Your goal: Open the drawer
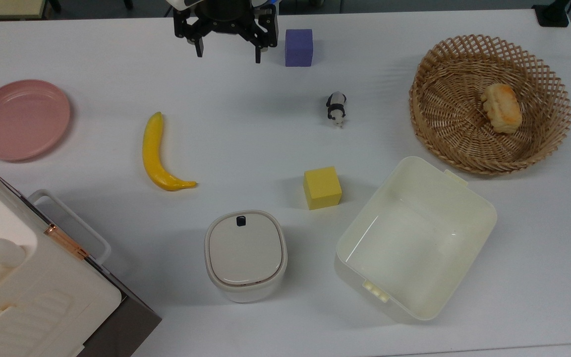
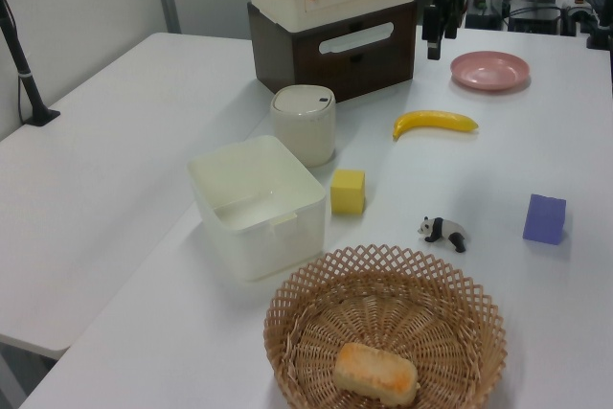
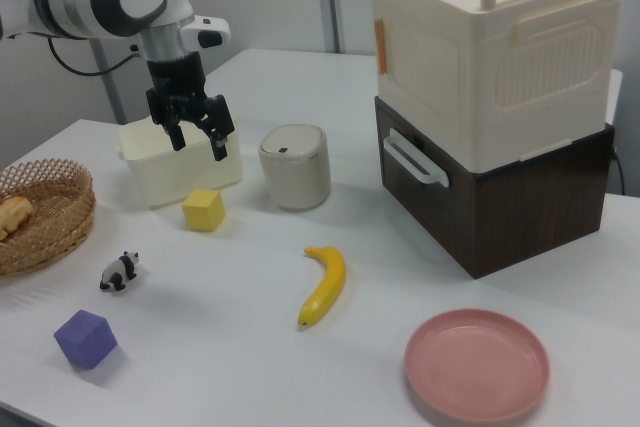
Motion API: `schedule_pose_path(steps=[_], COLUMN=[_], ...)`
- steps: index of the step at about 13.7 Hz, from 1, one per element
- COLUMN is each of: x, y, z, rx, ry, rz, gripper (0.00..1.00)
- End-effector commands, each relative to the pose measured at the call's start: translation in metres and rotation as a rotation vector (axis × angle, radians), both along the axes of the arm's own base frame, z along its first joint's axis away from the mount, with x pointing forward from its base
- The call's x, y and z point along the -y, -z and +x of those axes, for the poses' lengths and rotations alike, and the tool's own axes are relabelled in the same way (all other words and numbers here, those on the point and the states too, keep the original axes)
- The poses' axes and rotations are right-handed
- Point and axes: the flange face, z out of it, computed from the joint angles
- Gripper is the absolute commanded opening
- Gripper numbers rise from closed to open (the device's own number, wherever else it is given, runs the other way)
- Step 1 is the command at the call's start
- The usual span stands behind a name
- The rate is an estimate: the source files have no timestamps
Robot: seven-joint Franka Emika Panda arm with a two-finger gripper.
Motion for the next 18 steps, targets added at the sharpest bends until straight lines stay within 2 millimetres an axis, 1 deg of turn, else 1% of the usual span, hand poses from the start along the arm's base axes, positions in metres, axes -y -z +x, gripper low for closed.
schedule_pose_path(steps=[1, 4, 6, 8, 15, 18], x=[0.0, -0.001, -0.002, -0.002, -0.002, -0.002], y=[-0.003, -0.002, 0.003, 0.012, 0.015, 0.021], z=[0.0, 0.0, -0.001, -0.001, -0.002, 0.004], rx=[0.011, 0.007, -0.006, -0.025, -0.032, -0.032], ry=[-0.025, -0.051, -0.071, -0.072, -0.093, -0.094], rz=[0.015, 0.015, 0.014, 0.014, 0.013, 0.009], gripper=[1.0, 1.0, 1.0, 1.0, 1.0, 1.0])
